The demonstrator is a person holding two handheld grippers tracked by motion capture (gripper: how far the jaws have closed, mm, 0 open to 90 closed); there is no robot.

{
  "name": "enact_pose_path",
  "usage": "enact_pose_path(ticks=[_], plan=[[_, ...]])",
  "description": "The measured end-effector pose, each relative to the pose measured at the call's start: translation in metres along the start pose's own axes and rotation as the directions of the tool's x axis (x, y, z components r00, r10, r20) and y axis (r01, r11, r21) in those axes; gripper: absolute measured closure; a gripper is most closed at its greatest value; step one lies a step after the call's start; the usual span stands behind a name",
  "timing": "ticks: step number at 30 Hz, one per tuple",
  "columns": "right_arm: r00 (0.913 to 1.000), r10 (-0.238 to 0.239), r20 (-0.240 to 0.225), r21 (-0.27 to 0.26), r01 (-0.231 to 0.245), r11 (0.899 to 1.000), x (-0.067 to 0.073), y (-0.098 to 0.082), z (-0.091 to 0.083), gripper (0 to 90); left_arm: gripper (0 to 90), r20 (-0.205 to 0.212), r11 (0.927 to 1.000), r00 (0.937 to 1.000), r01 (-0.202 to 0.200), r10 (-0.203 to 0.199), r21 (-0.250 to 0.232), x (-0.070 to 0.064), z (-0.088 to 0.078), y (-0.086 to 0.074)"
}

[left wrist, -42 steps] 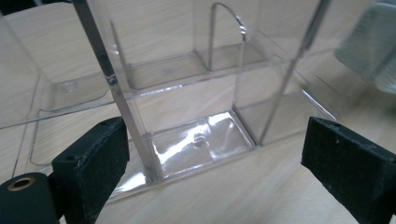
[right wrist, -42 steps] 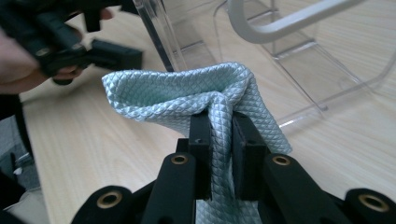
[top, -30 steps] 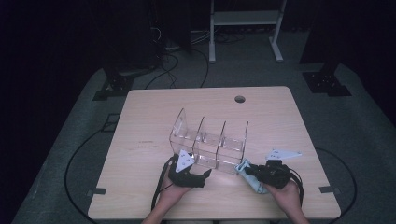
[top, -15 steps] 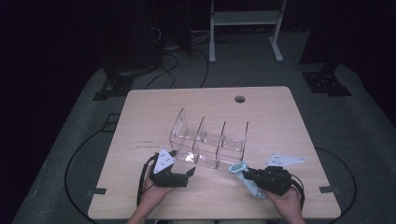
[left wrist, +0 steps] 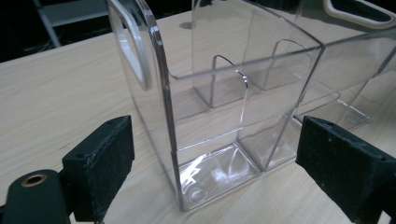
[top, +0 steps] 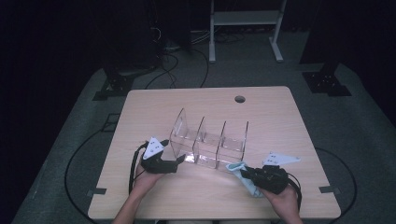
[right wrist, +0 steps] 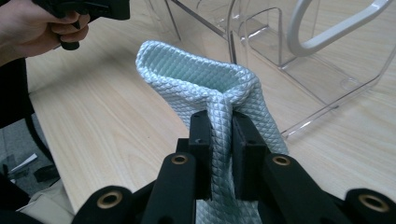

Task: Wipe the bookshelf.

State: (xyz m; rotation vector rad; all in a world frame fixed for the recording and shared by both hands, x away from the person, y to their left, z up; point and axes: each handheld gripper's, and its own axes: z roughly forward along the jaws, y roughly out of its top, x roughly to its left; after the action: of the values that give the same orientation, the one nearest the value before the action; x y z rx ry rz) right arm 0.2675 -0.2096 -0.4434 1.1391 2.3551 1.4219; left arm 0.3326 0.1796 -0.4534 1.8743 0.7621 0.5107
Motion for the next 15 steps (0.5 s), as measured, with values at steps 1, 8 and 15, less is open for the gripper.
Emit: enact_pose_path(ticks=[1, 8, 15], plan=[[1.0000, 0.008, 0.001, 0.000, -0.008, 1.000, -0.002, 0.000, 0.000, 79.8, 10.6, 0.015, 1.0000, 0.9999, 0.005, -0.005, -0.006, 0.000, 0.003, -0.001], [0.9997, 0.013, 0.022, 0.007, -0.013, 1.000, -0.008, 0.000, 0.001, 79.7, 12.3, 0.022, 1.0000, 0.9997, -0.007, 0.007, 0.000, -0.005, 0.008, 0.000], [0.9978, 0.033, 0.058, 0.003, -0.033, 0.999, -0.020, 0.001, -0.002, 79.8, 11.7, 0.021, 0.9999, 0.9997, 0.012, -0.012, 0.003, -0.011, 0.006, 0.001]])
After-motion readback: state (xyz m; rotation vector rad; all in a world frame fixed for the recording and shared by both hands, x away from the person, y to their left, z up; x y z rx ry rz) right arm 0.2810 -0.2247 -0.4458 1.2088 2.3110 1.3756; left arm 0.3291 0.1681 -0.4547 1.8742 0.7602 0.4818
